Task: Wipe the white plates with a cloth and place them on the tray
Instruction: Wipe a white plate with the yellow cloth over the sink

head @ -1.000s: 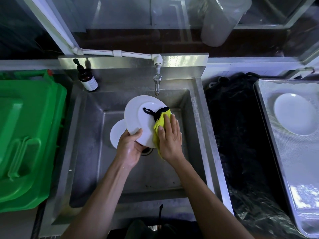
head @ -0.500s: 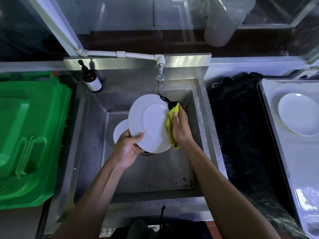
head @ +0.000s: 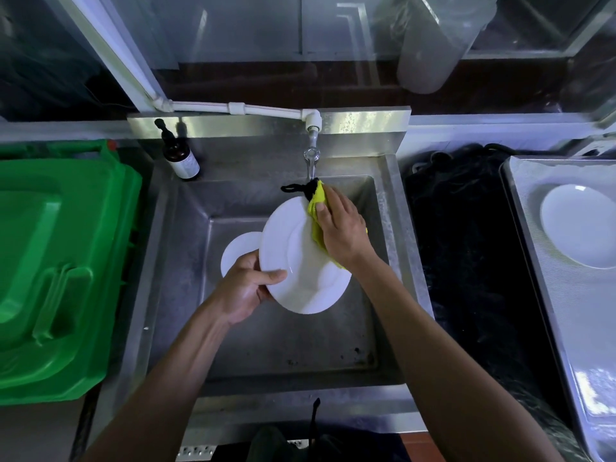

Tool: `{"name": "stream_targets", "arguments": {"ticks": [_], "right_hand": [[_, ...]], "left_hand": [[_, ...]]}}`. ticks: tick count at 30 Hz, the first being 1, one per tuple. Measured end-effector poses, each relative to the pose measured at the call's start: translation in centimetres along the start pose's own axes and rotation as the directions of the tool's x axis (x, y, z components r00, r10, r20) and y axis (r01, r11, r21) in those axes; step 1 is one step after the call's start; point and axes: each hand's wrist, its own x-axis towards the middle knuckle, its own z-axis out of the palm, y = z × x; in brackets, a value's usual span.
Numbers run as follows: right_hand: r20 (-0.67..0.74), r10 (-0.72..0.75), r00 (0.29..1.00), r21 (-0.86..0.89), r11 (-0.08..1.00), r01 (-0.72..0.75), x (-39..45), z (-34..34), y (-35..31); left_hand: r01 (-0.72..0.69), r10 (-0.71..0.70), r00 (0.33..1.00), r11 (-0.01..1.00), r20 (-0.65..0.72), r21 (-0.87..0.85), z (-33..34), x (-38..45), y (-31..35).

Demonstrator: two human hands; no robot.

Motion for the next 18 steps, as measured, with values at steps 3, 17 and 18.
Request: {"name": "stream_targets", "arguments": {"ticks": [3,17,18], "right_hand": [[0.039,-0.116,0.993,-0.128,0.984,0.12,-0.3,0.4,-1.2],[0.207,-0.411,0.888,-0.164,0.88,0.445,-4.1,3.6,-2.5],[0.202,-0.411,0.889,-0.158,0.882,0.443,-4.3,3.7,-2.4]], "left_hand": [[-0.012,0.012,1.0,1.0,-0.013,0.009,0.2,0.4,-0.1],[-0.054,0.051,0.996,0.998,-0.074,-0.04,-0.2,1.3,-0.1],[-0.05,0.047,0.996,0.998,-0.073,-0.039,-0.2,1.4,-0.2]]}}
